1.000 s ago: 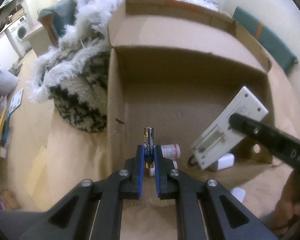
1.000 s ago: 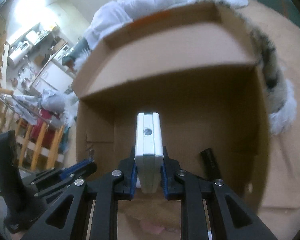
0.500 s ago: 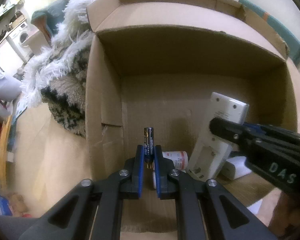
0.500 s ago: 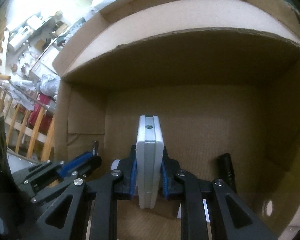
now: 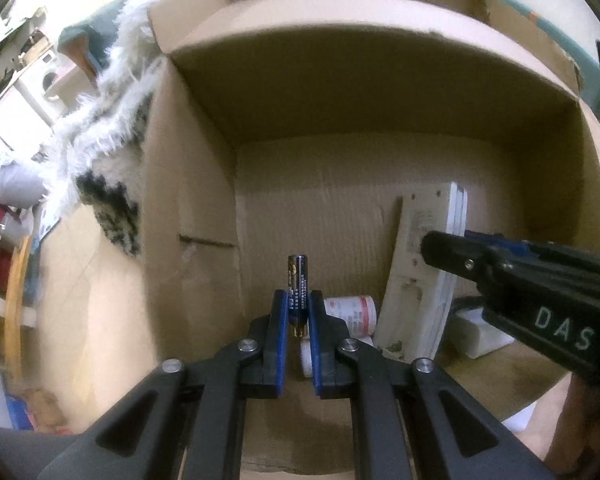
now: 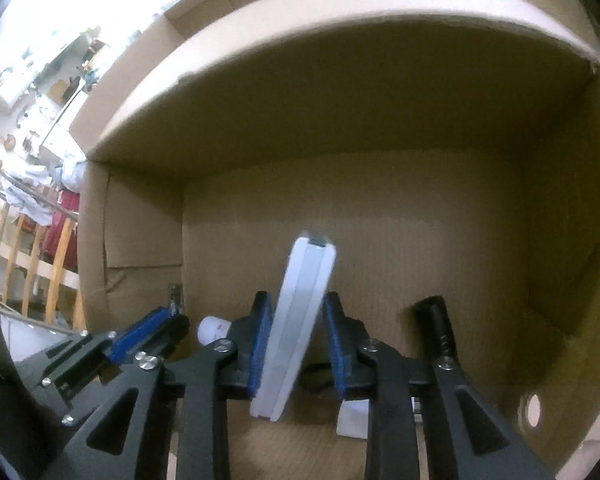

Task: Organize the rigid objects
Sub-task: 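Carry the battery and charger into the box and open both grippers, then withdraw both tools from the box toward the remaining items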

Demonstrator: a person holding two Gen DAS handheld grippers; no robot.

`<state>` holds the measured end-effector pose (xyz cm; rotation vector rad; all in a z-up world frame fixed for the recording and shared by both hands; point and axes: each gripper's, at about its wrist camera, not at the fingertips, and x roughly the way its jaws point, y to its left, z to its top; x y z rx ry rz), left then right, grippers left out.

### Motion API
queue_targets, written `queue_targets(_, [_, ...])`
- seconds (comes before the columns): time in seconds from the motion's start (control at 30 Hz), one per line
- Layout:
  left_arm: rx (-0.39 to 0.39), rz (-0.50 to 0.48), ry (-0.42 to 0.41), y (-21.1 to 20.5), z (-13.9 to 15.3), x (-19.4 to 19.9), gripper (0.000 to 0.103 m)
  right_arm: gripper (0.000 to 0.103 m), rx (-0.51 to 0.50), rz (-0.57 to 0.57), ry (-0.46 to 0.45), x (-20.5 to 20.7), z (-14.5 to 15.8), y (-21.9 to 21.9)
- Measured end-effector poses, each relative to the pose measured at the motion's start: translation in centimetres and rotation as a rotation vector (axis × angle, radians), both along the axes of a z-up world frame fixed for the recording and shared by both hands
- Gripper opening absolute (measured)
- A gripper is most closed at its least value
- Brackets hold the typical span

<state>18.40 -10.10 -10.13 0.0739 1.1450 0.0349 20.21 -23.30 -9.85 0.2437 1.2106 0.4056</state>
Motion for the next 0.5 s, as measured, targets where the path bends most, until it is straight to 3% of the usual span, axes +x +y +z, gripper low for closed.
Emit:
queue_targets(0.07, [-0.002, 0.0, 0.005, -0.1, -0.3, -0.1, 0.009, 0.038, -0.009, 0.01, 0.003, -0.1, 0.0, 0.2])
queue_targets(0.13, [-0.006, 0.005, -0.011, -0.2, 0.0, -0.4, 0.009, 0.064, -0.016, 0.009, -0.007, -0.3, 0.3, 0.3])
queue_targets(0.3, [0.013, -0.016, 0.01, -0.5, 0.3, -0.8, 0.012, 0.076, -0.002, 0.002, -0.011, -0.6, 1.0, -0.1])
queue_targets(0.47, [-0.013, -0.027, -0.008, -0.5, 1.8, -2.0, 0.06, 0.094, 0.027, -0.039, -0.029, -1.1, 2.0, -1.3])
queue_targets(0.5, [-0.032, -0.022, -0.025, -0.3, 2.4, -2.3, 0.062, 0.097, 0.038, -0.051, -0.044, -1.3, 2.5, -1.7])
